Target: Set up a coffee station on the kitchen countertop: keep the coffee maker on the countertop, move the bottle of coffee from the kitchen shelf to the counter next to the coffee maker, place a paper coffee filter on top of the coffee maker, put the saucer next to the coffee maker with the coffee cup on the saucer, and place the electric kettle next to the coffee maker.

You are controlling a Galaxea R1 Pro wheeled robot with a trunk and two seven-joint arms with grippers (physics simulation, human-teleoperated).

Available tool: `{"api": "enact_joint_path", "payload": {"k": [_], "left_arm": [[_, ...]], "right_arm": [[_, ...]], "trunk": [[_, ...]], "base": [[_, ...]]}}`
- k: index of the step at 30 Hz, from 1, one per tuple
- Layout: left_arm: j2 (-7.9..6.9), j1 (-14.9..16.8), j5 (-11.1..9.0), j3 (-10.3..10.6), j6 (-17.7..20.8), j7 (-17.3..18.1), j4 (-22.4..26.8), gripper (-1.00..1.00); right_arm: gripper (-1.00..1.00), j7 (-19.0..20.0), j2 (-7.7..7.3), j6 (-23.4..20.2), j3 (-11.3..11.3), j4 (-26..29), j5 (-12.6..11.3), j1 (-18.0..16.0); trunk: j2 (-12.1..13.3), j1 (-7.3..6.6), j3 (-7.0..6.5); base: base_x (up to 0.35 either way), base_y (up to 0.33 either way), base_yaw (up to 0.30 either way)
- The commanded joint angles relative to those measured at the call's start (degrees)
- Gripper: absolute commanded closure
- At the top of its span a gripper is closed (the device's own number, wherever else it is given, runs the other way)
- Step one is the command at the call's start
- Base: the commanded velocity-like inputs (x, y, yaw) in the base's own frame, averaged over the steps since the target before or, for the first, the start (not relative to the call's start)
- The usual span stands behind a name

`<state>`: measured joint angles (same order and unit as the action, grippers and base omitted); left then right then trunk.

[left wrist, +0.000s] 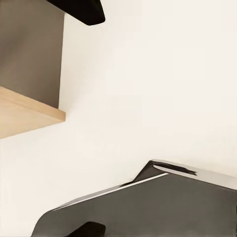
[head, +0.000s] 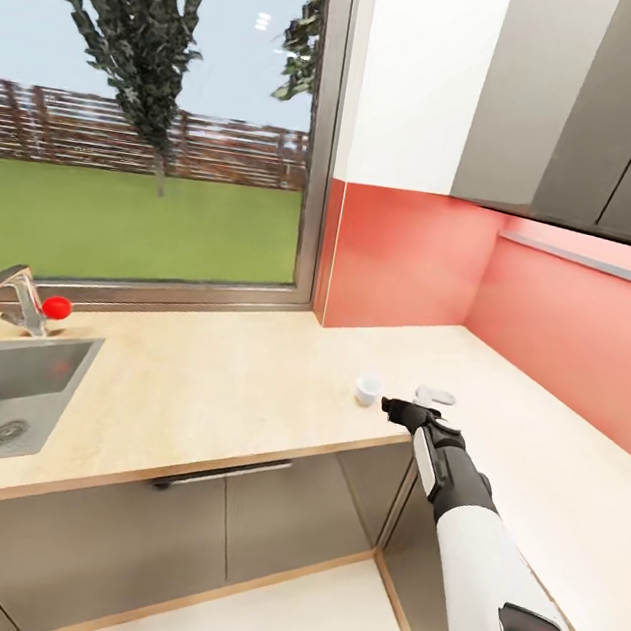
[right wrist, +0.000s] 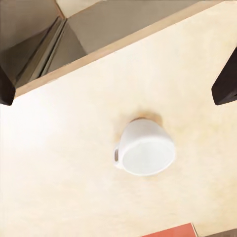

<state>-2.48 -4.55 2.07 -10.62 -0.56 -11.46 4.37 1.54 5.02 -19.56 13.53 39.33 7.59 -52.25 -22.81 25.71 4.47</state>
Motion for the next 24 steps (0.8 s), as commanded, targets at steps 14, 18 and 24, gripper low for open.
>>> {"api": "enact_joint_path", "payload": {"k": [14,18,24], "left_arm": [[0.02,-0.01,0.21,-0.36,-0.14,-0.05,0.03,-1.00],[0.02,-0.08,0.21,-0.36,-0.15,-0.05,0.03,-1.00],[0.03,-0.10,0.21,-0.36,-0.27,-0.05,0.03,-1.00]], "right_arm": [[-1.00,0.16,0.07,-0.31,0.27,0.13,0.58,-0.05],[-1.00,0.17,0.08,-0.31,0.27,0.00,0.61,-0.05],[-1.00,0.14,0.00,-0.37,0.27,-0.11,0.73,-0.05]], "trunk": [[-0.11,0.07,0.11],[-0.11,0.07,0.11],[-0.11,0.07,0.11]], "base": [[0.334,0.000,0.000],[0.335,0.000,0.000],[0.263,0.000,0.000]]}}
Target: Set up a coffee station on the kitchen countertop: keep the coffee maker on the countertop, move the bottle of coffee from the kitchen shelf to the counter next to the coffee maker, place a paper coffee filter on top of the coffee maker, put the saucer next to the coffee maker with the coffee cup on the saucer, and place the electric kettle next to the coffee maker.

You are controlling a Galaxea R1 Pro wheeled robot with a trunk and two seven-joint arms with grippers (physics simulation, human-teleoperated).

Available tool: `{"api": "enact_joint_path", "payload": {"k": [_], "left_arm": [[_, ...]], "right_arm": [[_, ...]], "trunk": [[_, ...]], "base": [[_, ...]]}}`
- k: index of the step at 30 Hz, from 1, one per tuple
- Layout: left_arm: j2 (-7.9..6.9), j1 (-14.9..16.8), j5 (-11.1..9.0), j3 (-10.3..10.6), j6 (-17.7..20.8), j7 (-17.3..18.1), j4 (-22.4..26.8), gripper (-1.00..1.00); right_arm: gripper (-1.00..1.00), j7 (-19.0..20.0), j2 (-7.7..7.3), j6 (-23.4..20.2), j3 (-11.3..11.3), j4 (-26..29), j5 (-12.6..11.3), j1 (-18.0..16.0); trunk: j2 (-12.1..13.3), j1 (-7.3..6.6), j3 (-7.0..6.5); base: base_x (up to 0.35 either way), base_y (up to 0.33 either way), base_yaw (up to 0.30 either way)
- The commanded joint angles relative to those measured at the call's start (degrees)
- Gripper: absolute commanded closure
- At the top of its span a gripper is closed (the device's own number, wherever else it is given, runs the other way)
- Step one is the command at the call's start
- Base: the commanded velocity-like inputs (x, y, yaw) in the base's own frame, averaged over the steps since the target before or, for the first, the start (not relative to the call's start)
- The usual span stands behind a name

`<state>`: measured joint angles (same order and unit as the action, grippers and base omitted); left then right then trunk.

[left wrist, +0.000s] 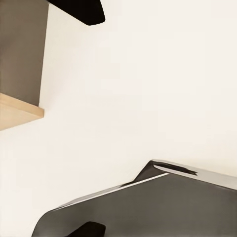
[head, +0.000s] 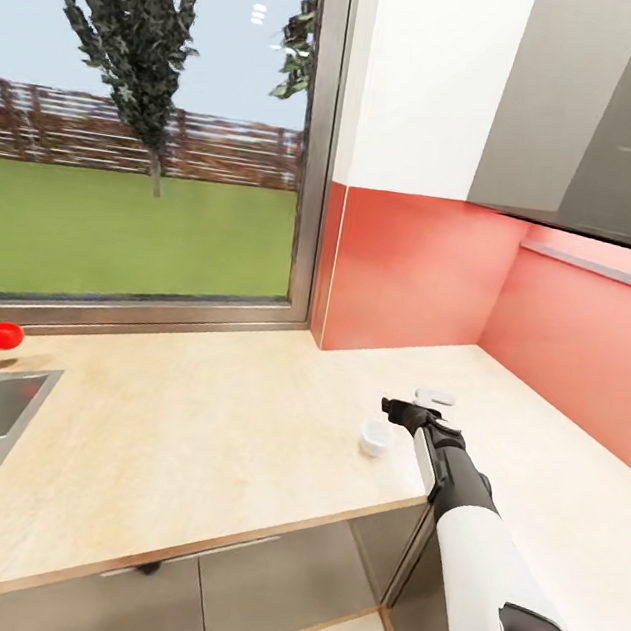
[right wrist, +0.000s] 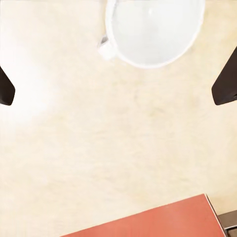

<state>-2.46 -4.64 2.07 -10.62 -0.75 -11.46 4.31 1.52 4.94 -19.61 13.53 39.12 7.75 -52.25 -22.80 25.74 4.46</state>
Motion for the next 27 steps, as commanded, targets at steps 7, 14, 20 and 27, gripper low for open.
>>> {"api": "enact_joint_path", "payload": {"k": [7,14,20,27], "left_arm": [[0.07,-0.07,0.21,-0.37,-0.13,-0.05,0.09,-1.00],[0.09,-0.10,0.21,-0.37,-0.21,-0.05,0.04,-1.00],[0.09,-0.10,0.21,-0.36,-0.22,0.00,0.03,-1.00],[0.09,-0.10,0.21,-0.35,-0.29,0.03,-0.49,-1.00]], "right_arm": [[-1.00,0.15,0.07,-3.15,0.27,-0.10,0.62,-0.05],[-1.00,-0.11,0.07,-13.46,0.34,-2.33,0.60,-0.05],[-1.00,-0.33,0.09,-17.07,0.39,-2.30,0.67,-0.05],[-1.00,-4.89,0.42,-19.98,0.42,-1.89,0.56,-0.05]], "trunk": [[-0.12,0.04,0.11],[-0.12,0.04,0.11],[-0.12,0.04,0.11],[-0.12,0.04,0.11]], "base": [[0.024,0.000,0.000],[0.001,0.000,0.000],[0.000,0.000,0.000],[0.000,0.000,0.000]]}}
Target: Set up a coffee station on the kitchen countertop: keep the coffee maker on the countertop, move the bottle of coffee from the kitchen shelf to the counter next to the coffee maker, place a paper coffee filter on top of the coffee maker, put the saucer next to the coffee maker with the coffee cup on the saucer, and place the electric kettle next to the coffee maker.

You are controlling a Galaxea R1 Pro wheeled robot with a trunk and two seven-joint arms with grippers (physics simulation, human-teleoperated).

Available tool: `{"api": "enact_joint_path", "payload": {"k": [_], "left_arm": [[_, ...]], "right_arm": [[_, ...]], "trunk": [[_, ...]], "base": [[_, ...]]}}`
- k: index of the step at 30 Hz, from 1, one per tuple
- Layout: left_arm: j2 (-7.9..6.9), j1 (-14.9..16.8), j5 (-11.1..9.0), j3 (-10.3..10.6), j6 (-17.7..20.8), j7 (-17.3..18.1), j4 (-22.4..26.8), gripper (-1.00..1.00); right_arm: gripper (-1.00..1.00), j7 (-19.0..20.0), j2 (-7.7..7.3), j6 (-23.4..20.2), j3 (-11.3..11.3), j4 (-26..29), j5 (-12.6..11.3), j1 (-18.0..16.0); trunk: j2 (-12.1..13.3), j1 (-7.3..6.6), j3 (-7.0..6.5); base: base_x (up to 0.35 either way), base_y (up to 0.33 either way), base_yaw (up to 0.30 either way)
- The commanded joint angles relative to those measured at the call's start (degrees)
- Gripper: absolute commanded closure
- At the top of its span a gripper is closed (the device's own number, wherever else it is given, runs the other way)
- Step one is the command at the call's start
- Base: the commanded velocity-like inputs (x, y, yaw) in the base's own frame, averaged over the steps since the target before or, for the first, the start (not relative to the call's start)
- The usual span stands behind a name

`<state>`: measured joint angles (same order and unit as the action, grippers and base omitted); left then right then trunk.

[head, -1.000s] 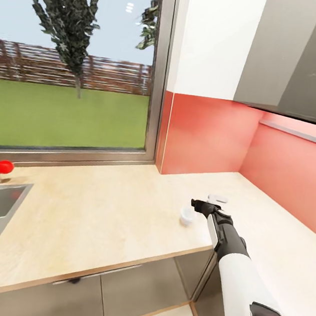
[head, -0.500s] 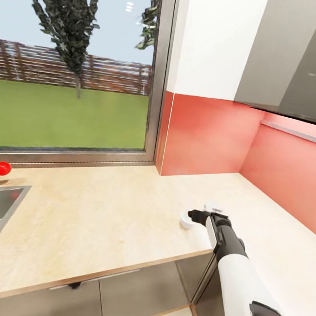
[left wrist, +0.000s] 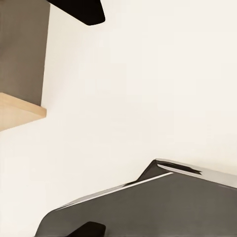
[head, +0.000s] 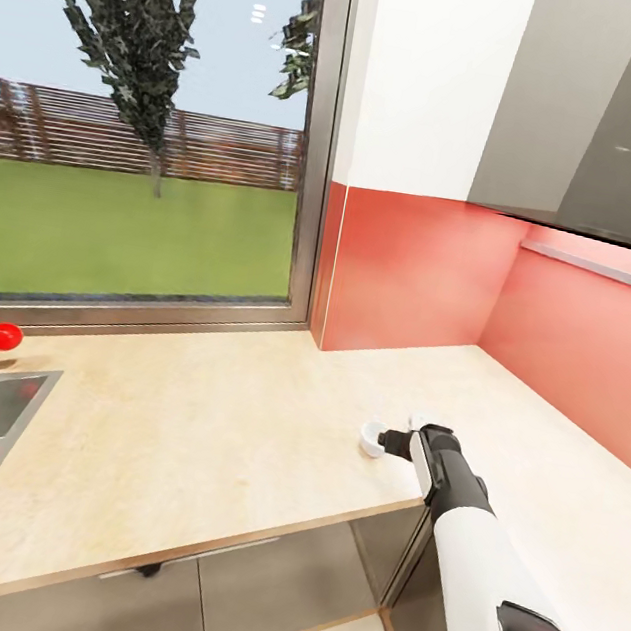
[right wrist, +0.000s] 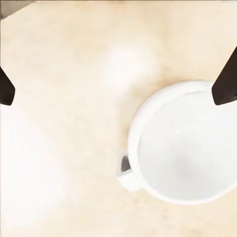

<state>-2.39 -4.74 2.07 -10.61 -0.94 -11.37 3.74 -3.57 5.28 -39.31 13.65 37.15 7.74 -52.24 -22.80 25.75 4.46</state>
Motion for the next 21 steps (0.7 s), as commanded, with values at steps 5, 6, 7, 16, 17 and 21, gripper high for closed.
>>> {"api": "enact_joint_path", "payload": {"k": [5,6,7,16,17,21], "left_arm": [[0.02,-0.01,0.21,-0.38,-0.11,-0.06,-0.11,-1.00],[0.02,-0.01,0.21,-0.36,-0.11,-0.06,-0.11,-1.00],[0.03,-0.01,0.21,-0.33,-0.11,-0.06,-0.14,-1.00],[0.10,-0.01,0.21,-0.29,-0.11,-0.06,-0.18,-1.00],[0.10,-0.01,0.21,-0.29,-0.11,-0.06,-0.19,-1.00],[0.10,-0.01,0.21,-0.29,-0.11,-0.06,-0.18,-1.00]], "right_arm": [[-1.00,-0.66,0.37,-2.05,0.25,0.26,0.48,-0.05],[-1.00,-0.69,0.44,-2.13,0.25,0.27,0.49,-0.05],[-1.00,-0.74,0.60,-2.26,0.23,0.29,0.50,-0.05],[-1.00,-8.16,3.42,-9.10,0.15,5.73,0.49,-0.13],[-1.00,-9.62,4.01,-11.02,0.14,7.34,0.47,-0.13],[-1.00,-11.83,4.72,-15.09,0.09,11.08,0.44,-0.14]], "trunk": [[-0.12,0.04,0.11],[-0.12,0.04,0.11],[-0.12,0.04,0.11],[-0.12,0.04,0.11],[-0.12,0.04,0.11],[-0.12,0.04,0.11]], "base": [[0.000,0.000,0.000],[0.000,0.000,0.000],[0.000,0.000,0.000],[0.000,0.000,0.000],[0.000,0.000,0.000],[0.000,0.000,0.000]]}}
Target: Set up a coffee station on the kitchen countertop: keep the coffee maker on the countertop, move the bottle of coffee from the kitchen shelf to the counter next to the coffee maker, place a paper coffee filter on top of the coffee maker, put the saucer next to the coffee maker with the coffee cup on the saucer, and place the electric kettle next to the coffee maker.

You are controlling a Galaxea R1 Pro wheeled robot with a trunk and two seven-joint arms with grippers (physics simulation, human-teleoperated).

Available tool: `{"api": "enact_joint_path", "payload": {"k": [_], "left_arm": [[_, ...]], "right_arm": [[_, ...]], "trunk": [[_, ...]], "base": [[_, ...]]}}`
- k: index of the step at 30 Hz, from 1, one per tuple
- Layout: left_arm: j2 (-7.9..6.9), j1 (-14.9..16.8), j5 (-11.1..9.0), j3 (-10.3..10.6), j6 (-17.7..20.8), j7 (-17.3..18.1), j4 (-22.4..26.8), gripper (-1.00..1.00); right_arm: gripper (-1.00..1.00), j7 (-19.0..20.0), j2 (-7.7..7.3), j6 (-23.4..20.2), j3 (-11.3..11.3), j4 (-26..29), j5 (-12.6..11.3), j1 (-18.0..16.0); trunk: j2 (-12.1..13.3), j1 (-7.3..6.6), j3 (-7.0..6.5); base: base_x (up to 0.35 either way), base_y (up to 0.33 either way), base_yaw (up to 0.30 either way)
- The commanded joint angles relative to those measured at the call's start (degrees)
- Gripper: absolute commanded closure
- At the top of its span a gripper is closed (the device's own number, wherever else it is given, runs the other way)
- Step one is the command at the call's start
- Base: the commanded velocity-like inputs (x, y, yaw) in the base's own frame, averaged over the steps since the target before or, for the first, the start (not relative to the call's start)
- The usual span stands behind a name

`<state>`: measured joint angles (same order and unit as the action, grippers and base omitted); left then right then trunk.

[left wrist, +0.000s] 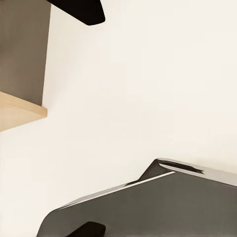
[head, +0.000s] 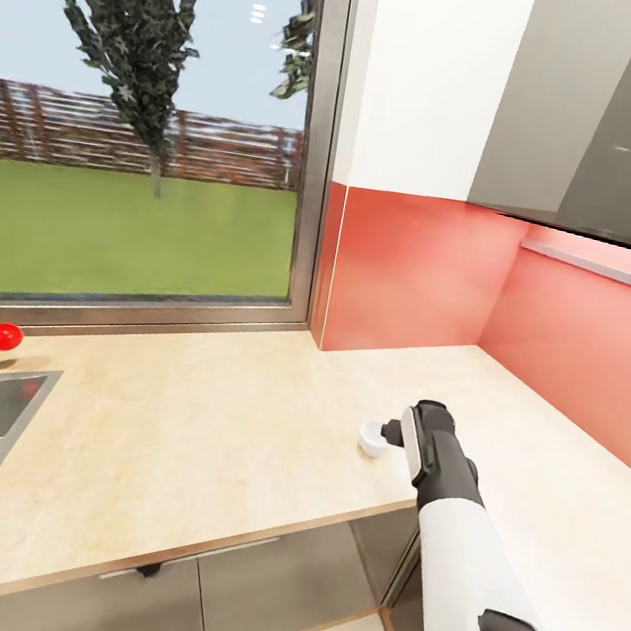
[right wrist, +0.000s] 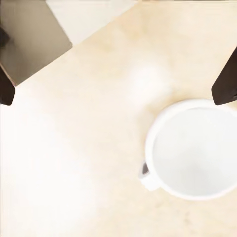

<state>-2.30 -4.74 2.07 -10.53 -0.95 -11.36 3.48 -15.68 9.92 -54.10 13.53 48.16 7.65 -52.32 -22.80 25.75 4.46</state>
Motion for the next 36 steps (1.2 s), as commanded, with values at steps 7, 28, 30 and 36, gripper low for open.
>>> {"api": "enact_joint_path", "payload": {"k": [7,28,30,36], "left_arm": [[0.06,-0.01,0.21,-0.36,-0.10,-0.06,0.04,-1.00],[0.02,-0.01,0.21,-0.36,-0.01,-0.07,0.03,-1.00],[0.02,-0.01,0.21,-0.36,0.02,-0.07,0.02,-1.00],[0.02,-0.01,0.21,-0.36,0.07,-0.13,-0.03,-1.00]], "right_arm": [[-1.00,-0.28,0.07,-1.45,0.26,0.80,0.54,-0.06],[-1.00,-0.32,0.07,-1.51,0.18,0.65,0.51,-0.06],[-1.00,-0.30,0.07,-1.48,0.18,0.64,0.52,-0.06],[-1.00,-0.26,0.07,-1.45,0.26,0.62,0.52,-0.06]], "trunk": [[-0.11,0.04,0.12],[-0.11,0.04,0.12],[-0.11,0.04,0.12],[-0.11,0.04,0.12]], "base": [[0.000,0.000,0.000],[0.091,0.000,0.000],[0.028,0.000,0.000],[0.116,0.000,0.000]]}}
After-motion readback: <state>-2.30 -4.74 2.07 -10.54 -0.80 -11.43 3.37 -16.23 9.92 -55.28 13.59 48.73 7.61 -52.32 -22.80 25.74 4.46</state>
